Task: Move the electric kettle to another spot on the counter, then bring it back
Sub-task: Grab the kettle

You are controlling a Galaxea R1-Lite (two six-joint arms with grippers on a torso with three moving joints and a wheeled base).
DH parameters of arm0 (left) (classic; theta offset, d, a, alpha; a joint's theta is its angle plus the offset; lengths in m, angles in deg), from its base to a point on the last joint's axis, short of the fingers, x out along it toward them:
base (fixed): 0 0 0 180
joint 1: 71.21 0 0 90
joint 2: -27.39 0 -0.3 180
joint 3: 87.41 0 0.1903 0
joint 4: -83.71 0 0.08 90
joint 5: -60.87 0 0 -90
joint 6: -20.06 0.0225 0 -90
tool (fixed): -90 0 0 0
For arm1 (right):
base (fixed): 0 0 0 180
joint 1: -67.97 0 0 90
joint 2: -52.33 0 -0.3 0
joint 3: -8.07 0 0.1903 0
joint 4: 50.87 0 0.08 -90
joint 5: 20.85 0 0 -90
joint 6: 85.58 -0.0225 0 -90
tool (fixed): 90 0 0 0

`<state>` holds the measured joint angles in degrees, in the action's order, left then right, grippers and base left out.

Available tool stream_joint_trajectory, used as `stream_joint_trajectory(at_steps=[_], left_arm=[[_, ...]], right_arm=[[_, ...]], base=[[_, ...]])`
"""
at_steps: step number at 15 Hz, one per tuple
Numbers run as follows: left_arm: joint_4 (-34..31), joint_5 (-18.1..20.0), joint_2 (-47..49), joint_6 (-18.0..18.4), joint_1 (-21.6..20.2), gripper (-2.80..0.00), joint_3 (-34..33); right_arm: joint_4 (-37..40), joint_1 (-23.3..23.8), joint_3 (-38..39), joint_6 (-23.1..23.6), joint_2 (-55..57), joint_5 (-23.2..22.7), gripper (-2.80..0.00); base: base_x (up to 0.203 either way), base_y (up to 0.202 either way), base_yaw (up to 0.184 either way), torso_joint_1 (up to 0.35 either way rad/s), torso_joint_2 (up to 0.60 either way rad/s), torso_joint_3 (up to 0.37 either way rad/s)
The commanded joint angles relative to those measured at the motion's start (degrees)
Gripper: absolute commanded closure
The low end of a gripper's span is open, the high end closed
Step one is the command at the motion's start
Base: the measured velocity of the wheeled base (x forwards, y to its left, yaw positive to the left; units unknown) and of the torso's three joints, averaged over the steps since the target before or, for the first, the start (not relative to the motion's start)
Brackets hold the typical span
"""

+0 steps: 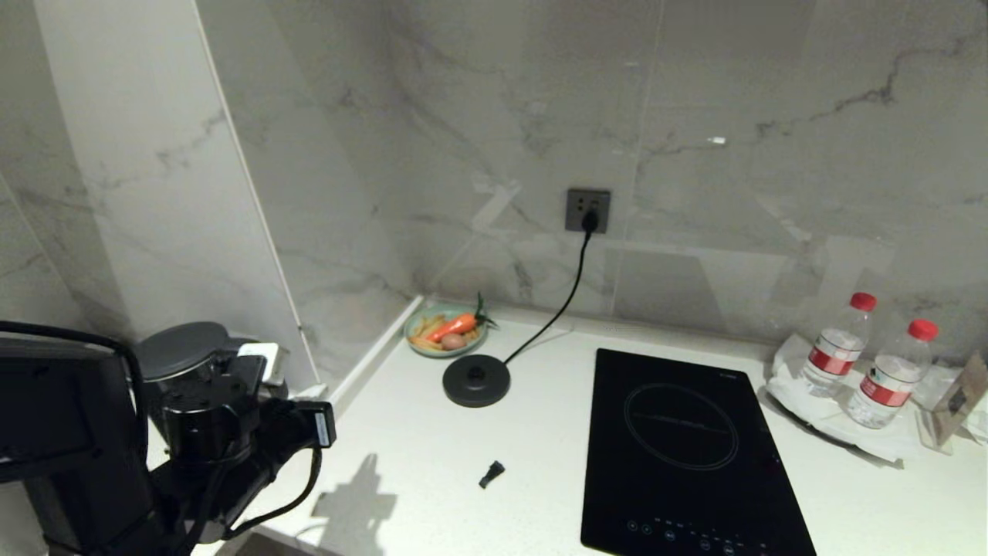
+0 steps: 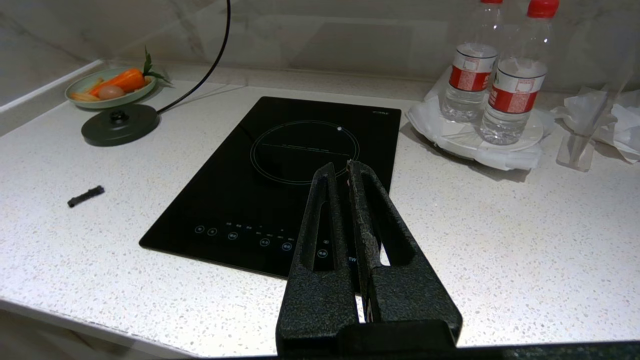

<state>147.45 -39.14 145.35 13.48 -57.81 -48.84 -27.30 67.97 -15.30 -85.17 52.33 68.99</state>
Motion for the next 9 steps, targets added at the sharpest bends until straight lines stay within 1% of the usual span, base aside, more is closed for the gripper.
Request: stream_joint_trajectory(at_steps=[1,4,5,9], left_arm=[[0.56,-0.09,4.83,0.22,-1.95,0.0,2.42],[0.56,-0.02,6.97,0.86,-3.95,0.0,3.85],[0.56,-0.04,7.64,1.09,-4.32,-2.8,4.54],[0.56,0.0,7.69,1.23,-7.2,-2.8,7.16]], right_arm=[[-0.03,0.0,0.0,0.02,0.0,-0.02,0.0],[-0.03,0.0,0.0,0.02,0.0,-0.02,0.0],[-0.03,0.0,0.0,0.02,0.0,-0.02,0.0],[-0.03,0.0,0.0,0.02,0.0,-0.02,0.0]], base=[[0.0,0.0,0.0,0.0,0.0,0.0],[0.0,0.0,0.0,0.0,0.0,0.0],[0.0,0.0,0.0,0.0,0.0,0.0],[0.0,0.0,0.0,0.0,0.0,0.0]])
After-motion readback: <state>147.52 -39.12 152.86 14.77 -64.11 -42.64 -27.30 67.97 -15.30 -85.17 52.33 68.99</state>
